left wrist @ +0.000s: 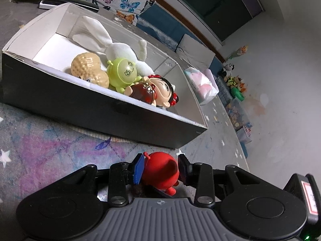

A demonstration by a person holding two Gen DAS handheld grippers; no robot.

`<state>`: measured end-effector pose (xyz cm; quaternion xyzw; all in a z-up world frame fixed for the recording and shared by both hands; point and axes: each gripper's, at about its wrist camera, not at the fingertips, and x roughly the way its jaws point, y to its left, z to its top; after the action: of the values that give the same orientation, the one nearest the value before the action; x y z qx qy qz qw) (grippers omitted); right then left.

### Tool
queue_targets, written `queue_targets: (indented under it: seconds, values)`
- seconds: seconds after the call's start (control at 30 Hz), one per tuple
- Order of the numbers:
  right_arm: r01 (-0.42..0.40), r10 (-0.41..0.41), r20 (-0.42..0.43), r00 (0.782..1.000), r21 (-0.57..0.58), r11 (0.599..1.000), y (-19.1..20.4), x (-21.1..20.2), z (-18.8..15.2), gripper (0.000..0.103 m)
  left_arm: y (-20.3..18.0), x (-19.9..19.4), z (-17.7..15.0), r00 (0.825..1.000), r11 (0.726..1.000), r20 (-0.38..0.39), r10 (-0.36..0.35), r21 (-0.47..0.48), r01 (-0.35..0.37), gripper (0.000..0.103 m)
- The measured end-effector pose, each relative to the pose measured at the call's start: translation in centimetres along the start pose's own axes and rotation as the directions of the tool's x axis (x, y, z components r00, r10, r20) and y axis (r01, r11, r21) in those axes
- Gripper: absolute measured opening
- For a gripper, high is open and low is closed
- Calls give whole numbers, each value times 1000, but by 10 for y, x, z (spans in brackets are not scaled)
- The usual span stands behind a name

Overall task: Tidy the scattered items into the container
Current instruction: 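Close the right gripper on the red toy while the left gripper pinches its top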

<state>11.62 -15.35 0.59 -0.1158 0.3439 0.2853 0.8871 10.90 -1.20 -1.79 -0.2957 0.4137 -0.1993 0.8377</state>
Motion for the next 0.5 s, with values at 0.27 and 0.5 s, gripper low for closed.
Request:
queue_targets:
  seconds: [0.27, 0.5]
  values:
    - [-4, 4, 2, 1000, 3, 1000, 1, 0, 2, 48, 9, 6, 2, 1000, 999, -2, -15, -32, 15, 40]
    - [-13, 13, 5, 1000, 41, 999, -2, 0, 3, 48, 10, 5, 2, 1000, 999, 5, -17, -27, 17, 40]
